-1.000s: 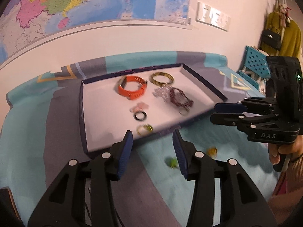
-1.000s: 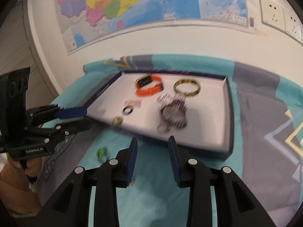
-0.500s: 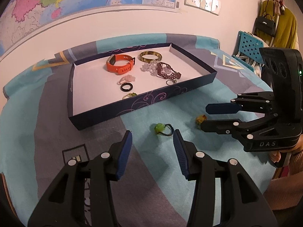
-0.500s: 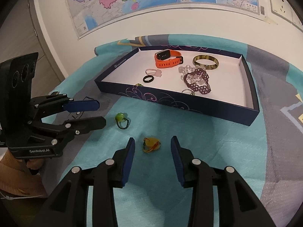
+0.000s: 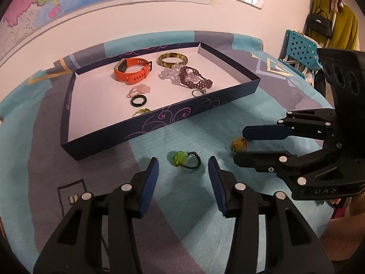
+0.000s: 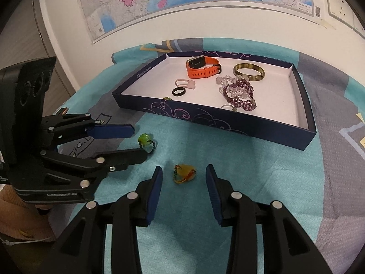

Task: Organize jewelry
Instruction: 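Close the left tool on the green ring while the right tool grasps the yellow ring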

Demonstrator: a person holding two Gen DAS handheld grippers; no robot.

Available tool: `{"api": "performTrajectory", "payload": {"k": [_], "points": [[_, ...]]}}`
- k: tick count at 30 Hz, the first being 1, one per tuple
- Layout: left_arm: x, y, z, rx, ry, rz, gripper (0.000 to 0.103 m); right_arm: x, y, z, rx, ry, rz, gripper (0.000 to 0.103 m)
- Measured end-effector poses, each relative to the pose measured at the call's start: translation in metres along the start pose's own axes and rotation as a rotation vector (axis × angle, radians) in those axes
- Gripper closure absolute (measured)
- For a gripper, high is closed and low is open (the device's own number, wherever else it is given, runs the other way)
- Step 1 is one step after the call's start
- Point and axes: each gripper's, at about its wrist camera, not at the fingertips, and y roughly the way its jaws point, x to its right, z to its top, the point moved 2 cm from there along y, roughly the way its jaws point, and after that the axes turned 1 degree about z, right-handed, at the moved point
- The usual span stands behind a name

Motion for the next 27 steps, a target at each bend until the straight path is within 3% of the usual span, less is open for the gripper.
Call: {"api": "performTrajectory", "payload": {"k": [11, 27], "points": [[0.0024, 0.0089, 0.0034, -0.022, 0.008, 0.016, 0.076, 0.0001, 0.0016, -0.0003, -0.006, -0.004, -0.002, 0.066], [-0.001, 0.0049, 0.0004, -0.017, -0.022, 0.002, 0.077, -0.0066, 0.0035, 0.0009, -0.011, -0.028, -0.037, 0.067]]}}
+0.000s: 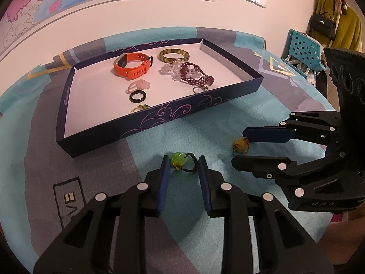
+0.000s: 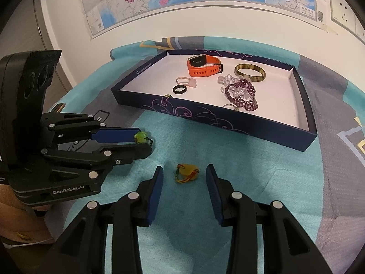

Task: Organize jewelry
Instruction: 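Close the left tool on the green ring while the right tool grasps the yellow ring, then lift the green and yellow rings with both tools and carry them toward the box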

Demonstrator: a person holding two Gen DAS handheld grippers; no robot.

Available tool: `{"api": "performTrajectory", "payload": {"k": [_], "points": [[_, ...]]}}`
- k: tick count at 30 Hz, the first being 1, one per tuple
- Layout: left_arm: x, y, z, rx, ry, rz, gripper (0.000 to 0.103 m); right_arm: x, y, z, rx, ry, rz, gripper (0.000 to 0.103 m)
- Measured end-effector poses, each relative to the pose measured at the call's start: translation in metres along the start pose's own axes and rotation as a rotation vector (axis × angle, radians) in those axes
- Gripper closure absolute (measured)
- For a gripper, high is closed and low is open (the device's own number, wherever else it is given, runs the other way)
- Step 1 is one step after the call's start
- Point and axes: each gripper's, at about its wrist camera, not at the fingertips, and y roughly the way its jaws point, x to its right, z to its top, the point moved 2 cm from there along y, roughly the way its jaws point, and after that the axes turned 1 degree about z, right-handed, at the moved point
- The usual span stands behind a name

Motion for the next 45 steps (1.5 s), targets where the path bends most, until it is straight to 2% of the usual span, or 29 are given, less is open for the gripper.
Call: {"api": "performTrajectory", "payload": {"k": [9, 11, 45], "points": [[-0.002, -0.003, -0.002, 0.004, -0.015, -0.007, 0.077, 0.003, 0.0, -0.001, -0.002, 0.011, -0.03, 0.081], [-0.002, -0.003, -0.003, 0.005, -0.015, -0.006, 0.077, 0.003, 0.0, -0.001, -0.002, 0.011, -0.032, 0.088], [-0.003, -0.02, 0.0, 0.04, -0.031, -0.01, 0.077, 0.01, -0.019, 0.004, 0.057, 0.051, -0.011, 0.088]]}}
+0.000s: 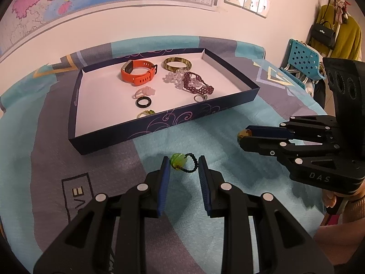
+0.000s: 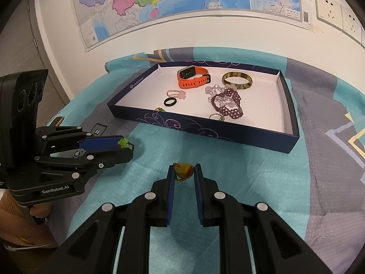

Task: Organize jewelry
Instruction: 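Lift the green and yellow rings with both tools and carry them toward the box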

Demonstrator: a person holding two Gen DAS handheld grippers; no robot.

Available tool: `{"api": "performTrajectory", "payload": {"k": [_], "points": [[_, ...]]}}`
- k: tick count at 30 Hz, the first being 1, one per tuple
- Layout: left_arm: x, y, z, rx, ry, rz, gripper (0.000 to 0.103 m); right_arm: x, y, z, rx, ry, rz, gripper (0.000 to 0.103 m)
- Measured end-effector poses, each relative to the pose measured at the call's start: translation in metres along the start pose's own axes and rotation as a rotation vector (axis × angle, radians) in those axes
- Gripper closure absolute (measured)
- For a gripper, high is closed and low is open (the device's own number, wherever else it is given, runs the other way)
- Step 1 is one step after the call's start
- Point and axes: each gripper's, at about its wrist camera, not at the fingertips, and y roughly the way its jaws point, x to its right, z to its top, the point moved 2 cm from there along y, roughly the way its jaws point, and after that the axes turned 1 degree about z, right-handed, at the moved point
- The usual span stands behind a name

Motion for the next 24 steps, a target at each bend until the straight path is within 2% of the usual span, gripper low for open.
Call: {"api": "performTrajectory", "payload": {"k": [24], "points": [[0.002, -0.015, 0.006, 0.039, 0.0, -0.007, 0.077, -0.003, -0.003, 0.006, 0.021, -0.006, 0.014, 0.088]]}}
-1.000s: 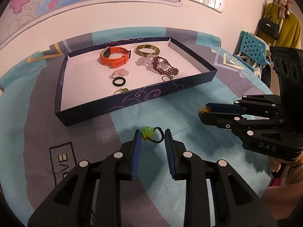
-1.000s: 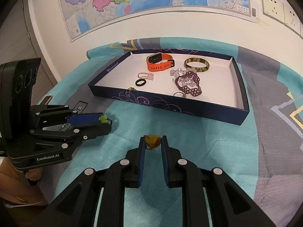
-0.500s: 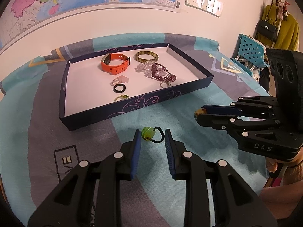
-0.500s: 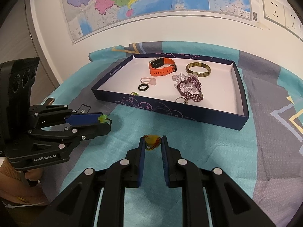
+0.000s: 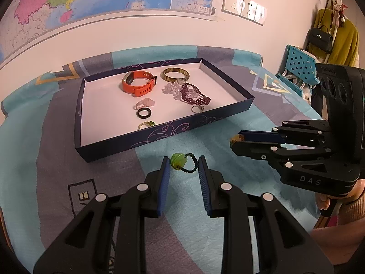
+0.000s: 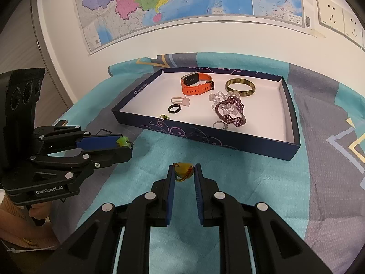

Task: Organize jewelry
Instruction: 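Lift the green and yellow rings with both tools and carry them toward the box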

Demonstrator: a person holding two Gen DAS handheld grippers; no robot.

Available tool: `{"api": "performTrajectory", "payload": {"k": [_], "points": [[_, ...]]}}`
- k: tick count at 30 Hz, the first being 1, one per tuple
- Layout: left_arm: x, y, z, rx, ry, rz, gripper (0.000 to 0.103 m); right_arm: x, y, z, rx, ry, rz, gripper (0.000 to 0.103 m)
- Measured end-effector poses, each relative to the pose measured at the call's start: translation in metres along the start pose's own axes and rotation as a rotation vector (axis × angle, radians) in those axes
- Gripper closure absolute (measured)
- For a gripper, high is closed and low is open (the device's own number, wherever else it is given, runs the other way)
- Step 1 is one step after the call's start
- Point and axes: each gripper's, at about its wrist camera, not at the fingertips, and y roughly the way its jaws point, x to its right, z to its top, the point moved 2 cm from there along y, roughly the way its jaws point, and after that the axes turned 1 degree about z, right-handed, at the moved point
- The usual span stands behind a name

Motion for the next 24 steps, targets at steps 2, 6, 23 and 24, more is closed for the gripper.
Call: {"api": "performTrajectory", "payload": {"k": [2, 6, 23, 24], "points": [[0.0, -0.0009, 0.0006, 0.002, 0.0, -0.001, 0.077, -0.0001, -0.0001, 0.0003, 0.002, -0.001, 0.0, 0.088], [-0.0005, -0.0016, 0.0015, 0.004, -0.003, 0.001, 0.078, -0.0004, -0.0008, 0.0009, 0.005, -0.002, 0.001, 0.088], [-0.0035, -0.004, 0.0045, 0.014, -0.011, 0.004, 0.078, -0.0021, -0.0006, 0.0043, 0.014, -0.007, 0.005, 0.088], [-0.0034, -0.0042, 0.0048, 0.015, -0.011, 0.004, 0.078, -0.0022, -0.001, 0.0049, 0.016, -0.009, 0.005, 0.088]]}}
